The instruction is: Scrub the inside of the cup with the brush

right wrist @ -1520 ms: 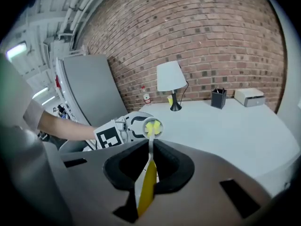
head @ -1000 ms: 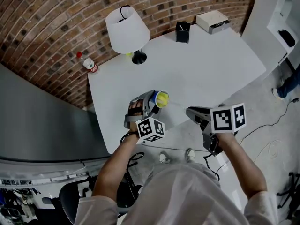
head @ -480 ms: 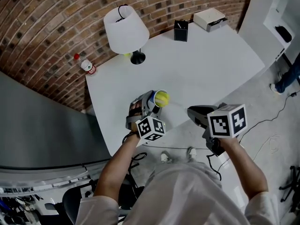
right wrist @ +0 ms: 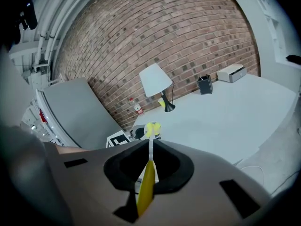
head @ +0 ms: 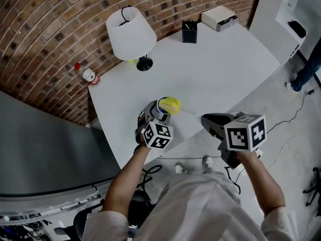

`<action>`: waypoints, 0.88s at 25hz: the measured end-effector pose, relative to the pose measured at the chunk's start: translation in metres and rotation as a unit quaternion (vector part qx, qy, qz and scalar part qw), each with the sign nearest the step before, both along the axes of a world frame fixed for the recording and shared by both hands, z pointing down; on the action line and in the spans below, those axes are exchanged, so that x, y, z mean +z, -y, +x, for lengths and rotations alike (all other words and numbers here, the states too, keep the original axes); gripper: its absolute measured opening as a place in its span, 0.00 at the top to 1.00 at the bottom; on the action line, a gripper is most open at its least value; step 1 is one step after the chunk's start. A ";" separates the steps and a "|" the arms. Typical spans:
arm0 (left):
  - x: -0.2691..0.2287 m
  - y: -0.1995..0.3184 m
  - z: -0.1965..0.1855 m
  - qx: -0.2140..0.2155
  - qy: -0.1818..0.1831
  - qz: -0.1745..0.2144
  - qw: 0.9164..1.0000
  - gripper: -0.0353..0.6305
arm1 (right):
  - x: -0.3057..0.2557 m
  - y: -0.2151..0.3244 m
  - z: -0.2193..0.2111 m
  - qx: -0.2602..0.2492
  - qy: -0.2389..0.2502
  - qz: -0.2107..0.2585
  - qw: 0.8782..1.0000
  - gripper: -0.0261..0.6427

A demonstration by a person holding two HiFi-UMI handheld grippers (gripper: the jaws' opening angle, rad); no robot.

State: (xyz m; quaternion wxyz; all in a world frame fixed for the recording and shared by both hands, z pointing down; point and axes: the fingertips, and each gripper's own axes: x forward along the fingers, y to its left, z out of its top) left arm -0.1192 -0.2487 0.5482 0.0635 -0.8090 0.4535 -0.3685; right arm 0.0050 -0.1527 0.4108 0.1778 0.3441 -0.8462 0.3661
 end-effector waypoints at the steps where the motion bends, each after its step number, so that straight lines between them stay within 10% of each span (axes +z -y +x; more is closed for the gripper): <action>1: 0.002 0.001 -0.002 -0.004 -0.013 -0.008 1.000 0.53 | -0.001 0.001 -0.002 0.005 0.003 0.002 1.000 0.92; 22: 0.051 0.000 0.003 0.008 -0.148 -0.121 0.981 0.53 | 0.013 0.017 -0.036 0.090 -0.008 0.088 0.992 0.92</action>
